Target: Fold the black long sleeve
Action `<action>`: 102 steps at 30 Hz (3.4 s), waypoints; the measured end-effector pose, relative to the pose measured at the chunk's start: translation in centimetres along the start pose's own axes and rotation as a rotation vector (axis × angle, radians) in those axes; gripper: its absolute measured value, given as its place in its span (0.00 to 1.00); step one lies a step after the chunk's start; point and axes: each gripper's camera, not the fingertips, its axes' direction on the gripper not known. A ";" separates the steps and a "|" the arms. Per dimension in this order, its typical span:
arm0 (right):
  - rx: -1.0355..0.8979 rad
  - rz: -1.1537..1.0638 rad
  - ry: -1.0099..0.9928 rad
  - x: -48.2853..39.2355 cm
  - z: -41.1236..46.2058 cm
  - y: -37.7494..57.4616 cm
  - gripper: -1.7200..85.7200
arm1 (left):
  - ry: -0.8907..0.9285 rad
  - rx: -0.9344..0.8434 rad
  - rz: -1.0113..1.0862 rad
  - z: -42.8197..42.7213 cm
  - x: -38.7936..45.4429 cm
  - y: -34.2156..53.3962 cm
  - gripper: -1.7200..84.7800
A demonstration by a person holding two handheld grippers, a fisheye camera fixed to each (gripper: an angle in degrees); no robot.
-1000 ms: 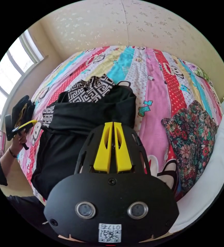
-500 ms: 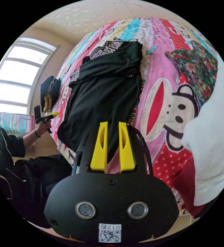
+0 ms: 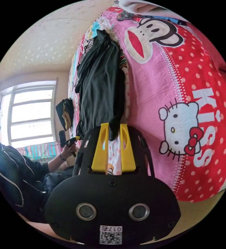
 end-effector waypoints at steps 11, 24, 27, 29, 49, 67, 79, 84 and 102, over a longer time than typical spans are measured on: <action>-0.079 -0.029 0.082 -2.8 -5.1 0.7 0.06 | 0.089 0.102 -0.065 -9.0 6.6 -0.1 0.03; -0.020 -0.037 0.143 3.3 -1.1 5.0 0.11 | -0.042 0.182 -0.243 -8.3 6.0 3.9 0.09; -0.051 -0.142 0.238 2.8 1.0 4.2 0.10 | -0.129 0.184 -0.160 -8.4 7.7 1.8 0.11; -0.125 -0.182 0.270 3.5 3.8 3.8 0.09 | -0.108 0.144 -0.145 -7.5 7.6 0.1 0.11; 0.085 -0.033 0.415 3.7 10.8 10.1 0.04 | -0.071 -0.008 -0.196 -2.2 6.5 -3.0 0.08; 0.061 -0.359 0.491 0.9 24.4 14.2 0.12 | -0.100 -0.167 -0.101 1.5 8.2 -1.4 0.07; -0.025 -0.551 0.868 0.8 32.8 15.5 0.11 | -0.067 -0.153 -0.121 2.4 7.8 0.4 0.07; 0.020 -0.523 0.918 0.6 33.7 16.9 0.09 | -0.171 -0.029 -0.044 -0.4 9.2 0.9 0.10; 0.244 -0.412 0.715 -5.0 24.2 18.0 0.03 | -0.024 -0.016 -0.175 -1.8 6.5 -2.2 0.01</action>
